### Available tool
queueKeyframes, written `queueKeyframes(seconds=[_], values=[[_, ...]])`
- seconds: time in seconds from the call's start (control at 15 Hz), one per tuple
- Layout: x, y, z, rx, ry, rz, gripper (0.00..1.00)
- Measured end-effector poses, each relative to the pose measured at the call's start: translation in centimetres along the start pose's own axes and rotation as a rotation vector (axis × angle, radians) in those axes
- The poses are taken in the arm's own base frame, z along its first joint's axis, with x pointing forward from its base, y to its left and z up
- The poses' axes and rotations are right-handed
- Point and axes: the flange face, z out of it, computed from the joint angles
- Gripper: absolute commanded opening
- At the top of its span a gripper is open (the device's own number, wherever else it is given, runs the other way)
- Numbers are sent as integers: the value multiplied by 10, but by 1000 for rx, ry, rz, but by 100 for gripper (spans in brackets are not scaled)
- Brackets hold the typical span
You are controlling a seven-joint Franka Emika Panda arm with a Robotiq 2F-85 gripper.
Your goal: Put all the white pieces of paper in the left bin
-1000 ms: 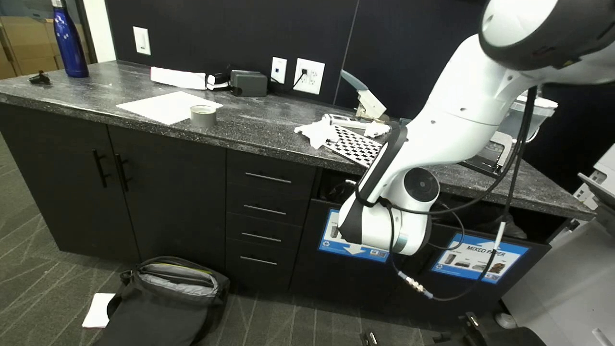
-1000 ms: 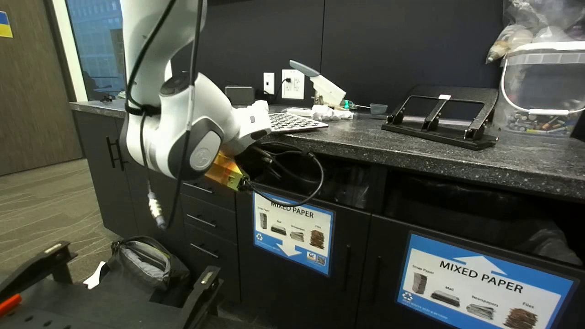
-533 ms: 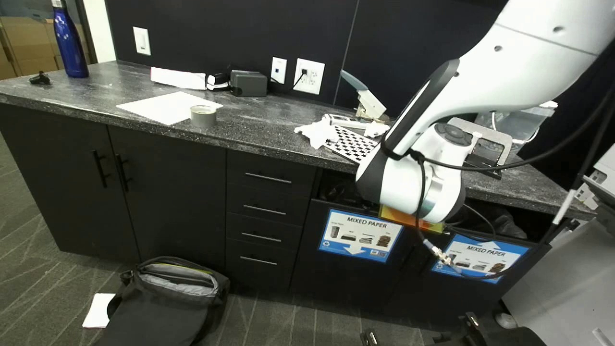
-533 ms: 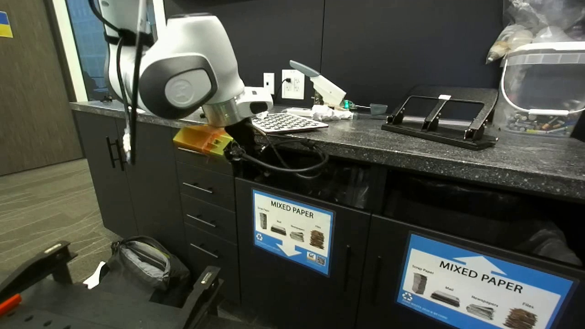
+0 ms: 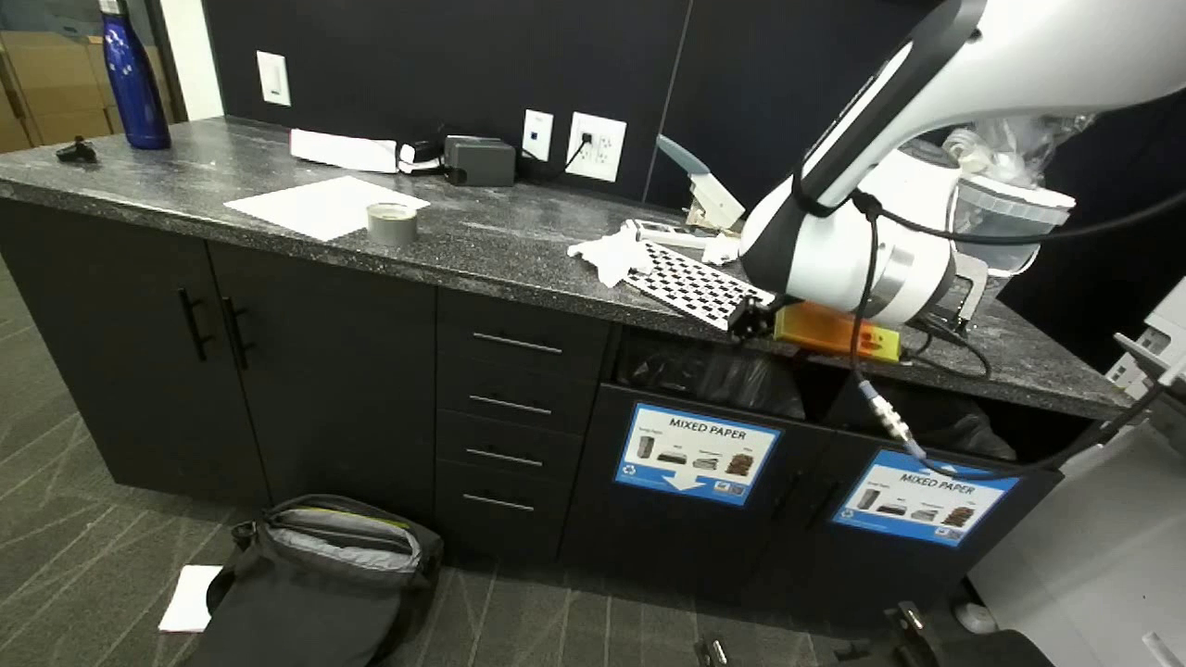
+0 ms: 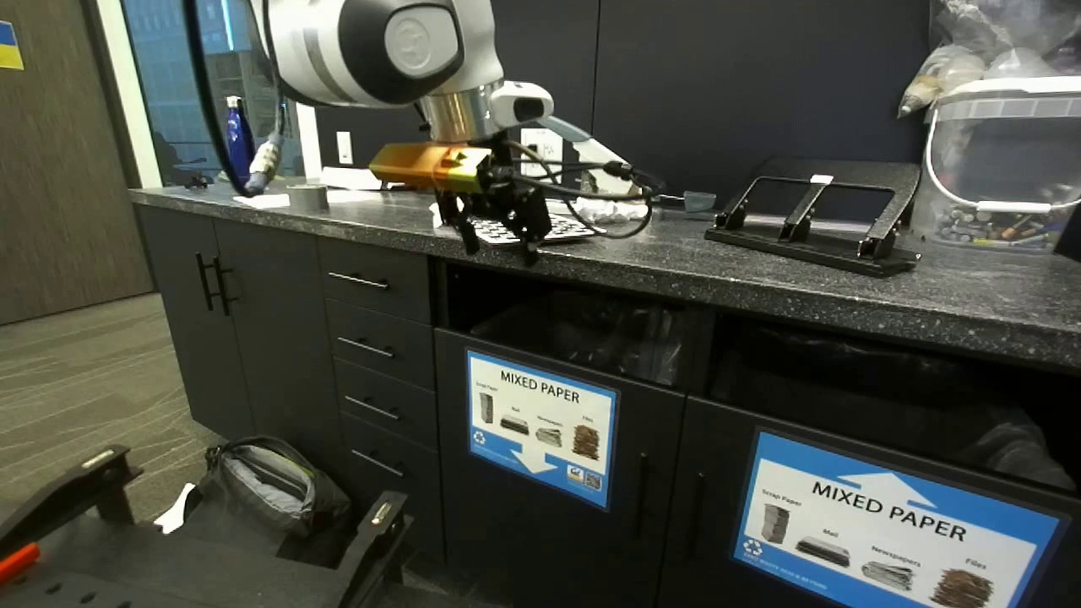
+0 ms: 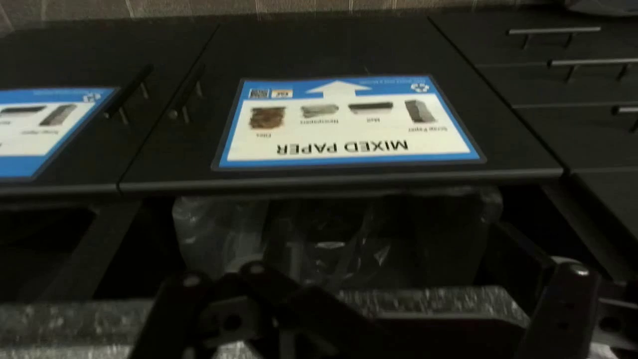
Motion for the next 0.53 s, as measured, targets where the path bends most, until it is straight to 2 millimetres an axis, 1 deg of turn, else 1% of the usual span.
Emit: queueKeyframes(seconds=[0.2, 0.4, 0.53], values=[[55, -15, -34, 21, 96, 2, 100], [113, -35, -72, 63, 178, 18, 100], [150, -50, -95, 97, 202, 24, 100]])
